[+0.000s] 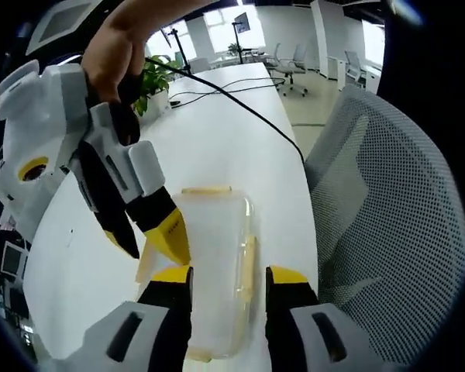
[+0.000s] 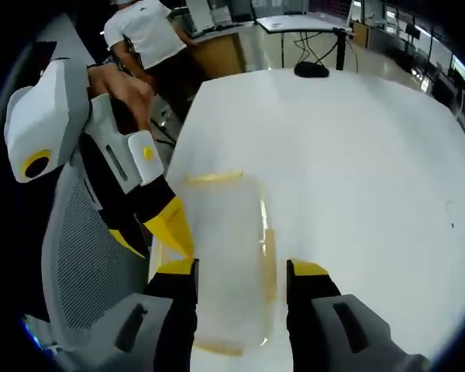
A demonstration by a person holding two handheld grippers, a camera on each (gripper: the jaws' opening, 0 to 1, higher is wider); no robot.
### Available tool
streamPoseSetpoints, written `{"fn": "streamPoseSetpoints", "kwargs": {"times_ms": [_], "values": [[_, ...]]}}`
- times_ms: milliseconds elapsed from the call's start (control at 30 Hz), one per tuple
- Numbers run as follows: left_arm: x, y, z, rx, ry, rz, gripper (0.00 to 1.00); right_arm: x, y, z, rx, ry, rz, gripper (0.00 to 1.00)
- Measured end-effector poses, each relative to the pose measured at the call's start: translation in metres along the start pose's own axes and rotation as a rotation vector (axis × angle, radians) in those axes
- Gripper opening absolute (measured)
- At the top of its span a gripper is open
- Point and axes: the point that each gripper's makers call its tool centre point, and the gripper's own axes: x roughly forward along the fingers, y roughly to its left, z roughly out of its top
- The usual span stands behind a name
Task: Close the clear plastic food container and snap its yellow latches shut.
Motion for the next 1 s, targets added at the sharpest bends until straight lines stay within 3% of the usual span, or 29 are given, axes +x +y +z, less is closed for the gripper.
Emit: {"fn": "streamPoseSetpoints", "kwargs": {"times_ms": [567,1000], "values": [[-0.024,0.018,-0.014,-0.205,-0.044,0.057,0.43,-0.019,0.004,-0.011,0.020,-0.067,-0.106,0.48],[-0.032,0.027,-0.026,-0.299,-0.057,0.103,0.49,-0.032,0.015,-0.031,0.051,-0.112,-0.186,0.52]]}}
